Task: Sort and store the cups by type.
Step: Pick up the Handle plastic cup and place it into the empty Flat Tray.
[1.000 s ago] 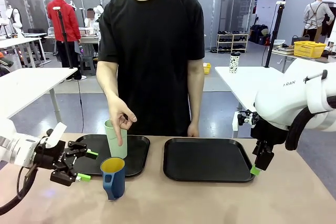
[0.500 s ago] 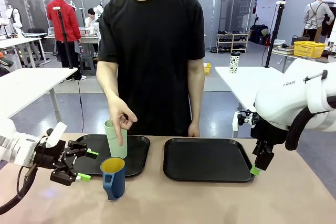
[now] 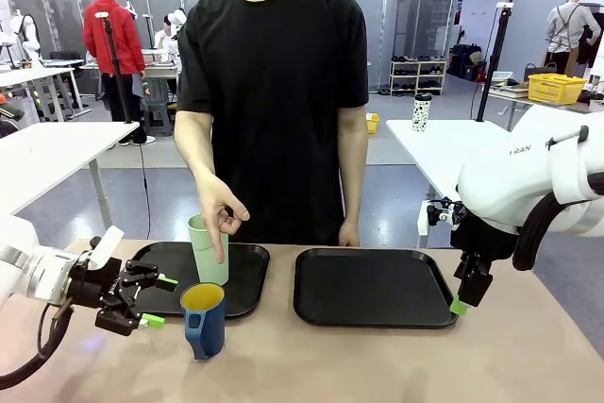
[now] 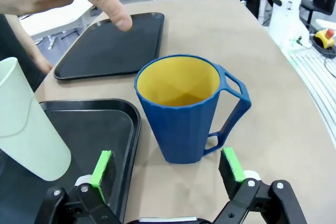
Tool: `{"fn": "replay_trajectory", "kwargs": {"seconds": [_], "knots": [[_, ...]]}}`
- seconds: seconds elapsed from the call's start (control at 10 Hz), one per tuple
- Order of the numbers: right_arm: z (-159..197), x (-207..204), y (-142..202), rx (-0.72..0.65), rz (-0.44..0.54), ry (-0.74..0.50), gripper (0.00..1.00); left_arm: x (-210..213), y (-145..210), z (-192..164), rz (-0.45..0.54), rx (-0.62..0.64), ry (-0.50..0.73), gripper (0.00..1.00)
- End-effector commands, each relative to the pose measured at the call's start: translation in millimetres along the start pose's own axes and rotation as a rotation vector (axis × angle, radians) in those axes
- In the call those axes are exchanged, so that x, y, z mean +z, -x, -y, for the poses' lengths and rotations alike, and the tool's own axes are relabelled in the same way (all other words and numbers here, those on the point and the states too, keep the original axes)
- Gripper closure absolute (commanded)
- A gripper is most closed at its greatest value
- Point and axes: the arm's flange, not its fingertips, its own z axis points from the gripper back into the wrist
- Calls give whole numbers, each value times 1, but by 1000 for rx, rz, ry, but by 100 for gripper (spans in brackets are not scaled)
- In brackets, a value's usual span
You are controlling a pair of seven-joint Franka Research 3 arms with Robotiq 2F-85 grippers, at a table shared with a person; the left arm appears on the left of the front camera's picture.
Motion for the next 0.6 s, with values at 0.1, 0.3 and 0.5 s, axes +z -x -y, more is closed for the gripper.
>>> {"fn": "replay_trajectory", "kwargs": {"seconds": [0.1, 0.3, 0.5], "knots": [[1, -1, 2, 12, 1, 5, 0, -4, 15, -15, 57, -43, 79, 0], [1, -1, 2, 12, 1, 5, 0, -10, 15, -14, 86, -48, 92, 0], [1, -1, 2, 12, 1, 5, 0, -17, 16, -14, 117, -52, 101, 0]]}}
